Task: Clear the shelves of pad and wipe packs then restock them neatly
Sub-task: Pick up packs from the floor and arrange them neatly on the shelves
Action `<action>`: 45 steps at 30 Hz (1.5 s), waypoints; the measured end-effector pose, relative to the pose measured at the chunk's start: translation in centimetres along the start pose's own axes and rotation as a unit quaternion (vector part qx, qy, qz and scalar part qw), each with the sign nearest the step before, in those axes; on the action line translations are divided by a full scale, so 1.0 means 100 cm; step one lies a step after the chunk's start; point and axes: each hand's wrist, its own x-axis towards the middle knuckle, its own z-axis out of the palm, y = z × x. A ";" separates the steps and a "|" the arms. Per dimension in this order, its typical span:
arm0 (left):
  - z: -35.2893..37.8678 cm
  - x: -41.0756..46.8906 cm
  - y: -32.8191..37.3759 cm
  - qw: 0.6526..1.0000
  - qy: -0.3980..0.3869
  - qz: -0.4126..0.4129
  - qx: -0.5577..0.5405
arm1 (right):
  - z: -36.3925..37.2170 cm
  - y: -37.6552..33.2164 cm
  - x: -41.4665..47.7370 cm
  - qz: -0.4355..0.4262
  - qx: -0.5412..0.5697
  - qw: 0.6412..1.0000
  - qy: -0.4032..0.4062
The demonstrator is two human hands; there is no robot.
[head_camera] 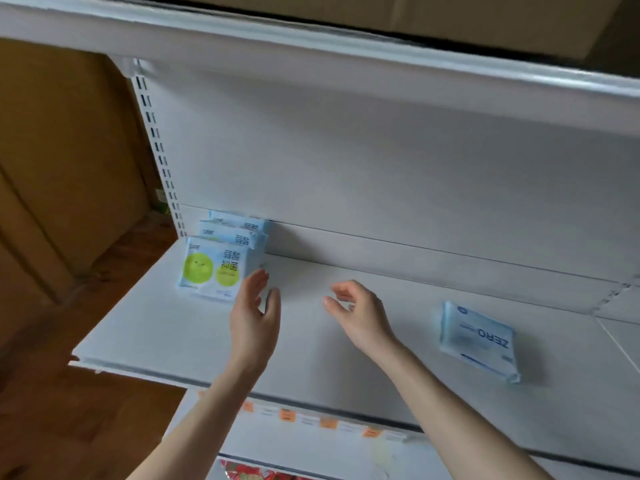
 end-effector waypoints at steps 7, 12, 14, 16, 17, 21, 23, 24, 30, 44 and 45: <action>0.088 -0.066 0.020 0.988 -0.152 -0.010 -0.025 | -0.117 0.076 -0.028 0.061 -0.327 0.943 0.007; 0.119 -0.093 0.029 0.980 -0.198 -0.021 -0.009 | -0.160 0.137 -0.045 0.145 -0.377 0.915 -0.002; 0.125 -0.097 0.033 0.979 -0.203 -0.028 -0.004 | -0.163 0.153 -0.046 0.072 -0.350 0.933 0.044; 0.128 -0.099 0.035 0.979 -0.199 -0.036 -0.002 | -0.162 0.157 -0.046 0.002 -0.318 0.943 0.104; 0.128 -0.099 0.035 0.980 -0.197 -0.038 -0.003 | -0.163 0.154 -0.046 -0.011 -0.295 0.946 0.135; 0.125 -0.096 0.039 0.978 -0.192 -0.073 -0.027 | -0.168 0.121 -0.046 0.068 0.005 0.974 0.215; 0.123 -0.093 0.041 0.970 -0.205 -0.116 -0.069 | -0.169 0.096 -0.045 0.120 0.250 0.947 0.160; 0.122 -0.092 0.043 0.961 -0.216 -0.141 -0.099 | -0.167 0.086 -0.046 0.140 0.330 0.928 0.105; 0.108 -0.087 0.060 0.925 -0.276 -0.165 -0.201 | -0.140 0.062 -0.045 0.175 0.371 0.908 -0.088; -0.003 -0.035 0.028 0.946 -0.178 -0.189 -0.194 | -0.044 0.012 -0.006 0.137 0.380 0.899 -0.169; -0.015 -0.029 0.024 0.948 -0.176 -0.184 -0.189 | -0.035 0.005 -0.004 0.143 0.370 0.901 -0.174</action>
